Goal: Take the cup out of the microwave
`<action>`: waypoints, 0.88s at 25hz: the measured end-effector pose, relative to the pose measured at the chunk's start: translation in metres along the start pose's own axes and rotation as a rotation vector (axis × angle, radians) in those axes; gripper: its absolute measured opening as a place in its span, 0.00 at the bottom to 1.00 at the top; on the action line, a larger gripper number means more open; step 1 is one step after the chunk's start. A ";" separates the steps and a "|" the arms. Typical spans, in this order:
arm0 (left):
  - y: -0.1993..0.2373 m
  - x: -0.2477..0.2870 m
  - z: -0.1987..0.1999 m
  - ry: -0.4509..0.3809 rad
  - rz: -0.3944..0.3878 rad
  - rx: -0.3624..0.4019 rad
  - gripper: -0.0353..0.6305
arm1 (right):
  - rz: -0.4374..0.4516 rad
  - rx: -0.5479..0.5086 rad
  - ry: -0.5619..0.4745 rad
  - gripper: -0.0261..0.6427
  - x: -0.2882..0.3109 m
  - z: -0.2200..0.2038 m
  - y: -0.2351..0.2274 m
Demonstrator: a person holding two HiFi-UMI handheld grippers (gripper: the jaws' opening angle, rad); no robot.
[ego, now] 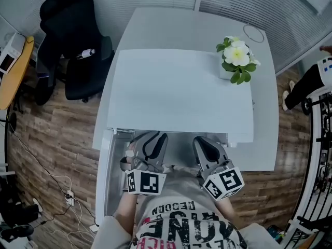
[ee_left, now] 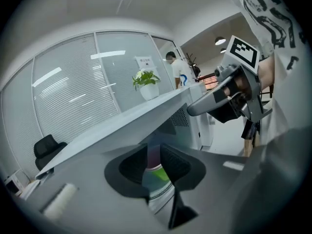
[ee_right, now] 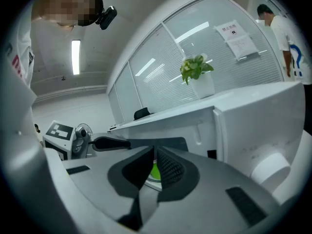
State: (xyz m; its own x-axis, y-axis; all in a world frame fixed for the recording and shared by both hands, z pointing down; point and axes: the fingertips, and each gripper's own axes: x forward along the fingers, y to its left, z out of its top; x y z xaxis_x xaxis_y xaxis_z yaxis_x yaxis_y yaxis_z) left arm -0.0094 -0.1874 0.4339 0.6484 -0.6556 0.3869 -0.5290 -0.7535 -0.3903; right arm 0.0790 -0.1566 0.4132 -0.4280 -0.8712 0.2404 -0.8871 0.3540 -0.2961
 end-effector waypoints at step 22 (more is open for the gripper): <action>-0.029 0.042 -0.033 0.195 -0.158 0.291 0.29 | 0.013 0.055 0.039 0.08 -0.004 -0.036 0.000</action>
State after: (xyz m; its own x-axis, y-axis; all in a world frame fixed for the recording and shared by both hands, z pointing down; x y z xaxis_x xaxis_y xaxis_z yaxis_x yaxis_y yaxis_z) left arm 0.0151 -0.1943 0.4894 0.5780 -0.5508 0.6021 -0.2355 -0.8190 -0.5232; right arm 0.0746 -0.1412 0.4455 -0.4471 -0.8522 0.2718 -0.8709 0.3455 -0.3494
